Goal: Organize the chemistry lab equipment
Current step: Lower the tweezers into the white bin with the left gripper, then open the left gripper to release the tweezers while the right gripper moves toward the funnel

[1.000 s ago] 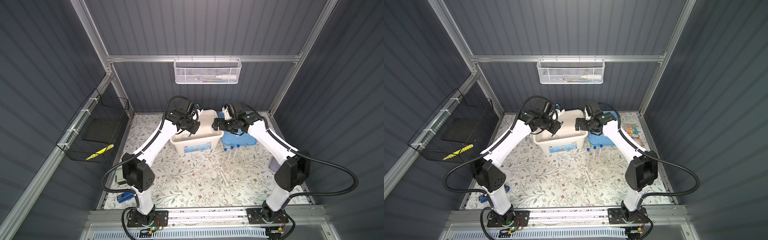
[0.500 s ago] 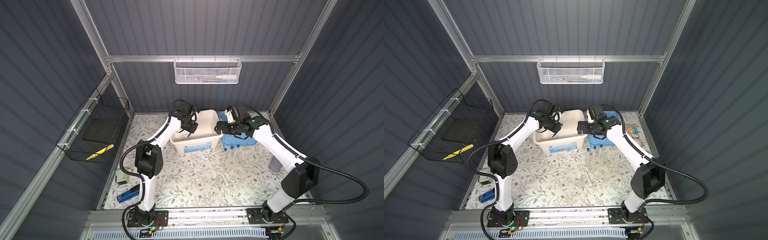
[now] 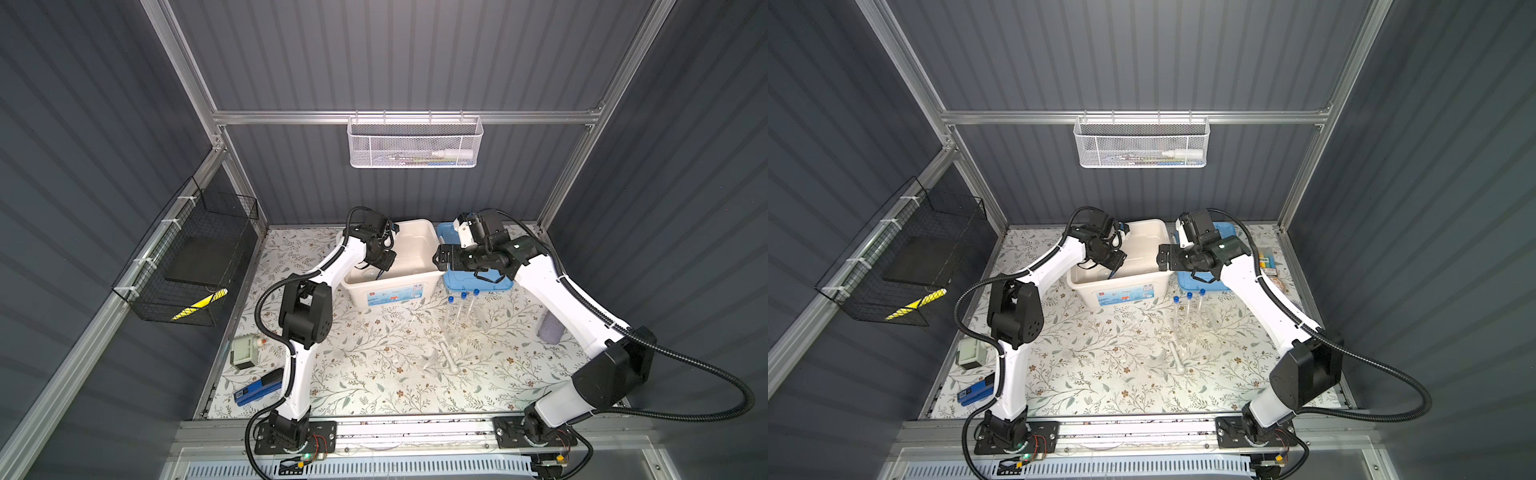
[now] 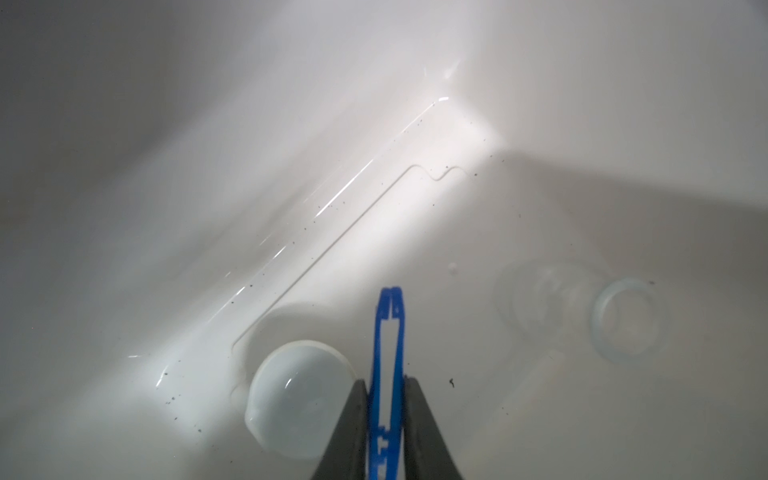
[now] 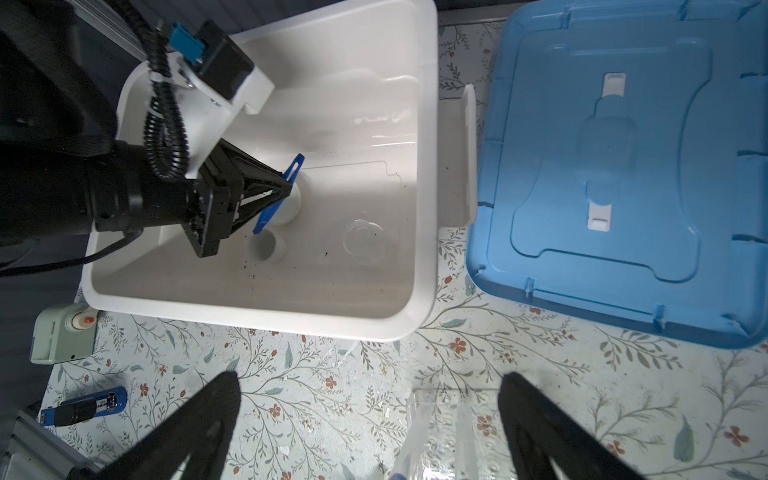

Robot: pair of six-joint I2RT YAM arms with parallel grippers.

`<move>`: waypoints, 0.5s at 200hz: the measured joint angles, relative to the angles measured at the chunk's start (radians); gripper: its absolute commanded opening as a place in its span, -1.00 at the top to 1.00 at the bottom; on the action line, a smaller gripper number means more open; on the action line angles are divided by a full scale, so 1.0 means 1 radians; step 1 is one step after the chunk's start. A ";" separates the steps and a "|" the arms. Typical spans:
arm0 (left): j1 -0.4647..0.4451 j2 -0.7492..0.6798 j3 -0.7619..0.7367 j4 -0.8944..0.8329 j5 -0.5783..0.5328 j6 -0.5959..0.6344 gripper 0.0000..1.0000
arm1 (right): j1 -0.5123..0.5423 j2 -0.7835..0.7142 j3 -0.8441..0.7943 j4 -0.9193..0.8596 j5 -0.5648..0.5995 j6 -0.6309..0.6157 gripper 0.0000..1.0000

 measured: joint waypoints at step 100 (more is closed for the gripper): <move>0.002 0.036 -0.021 -0.025 0.001 -0.008 0.11 | 0.033 -0.036 -0.033 -0.048 0.048 -0.005 -0.96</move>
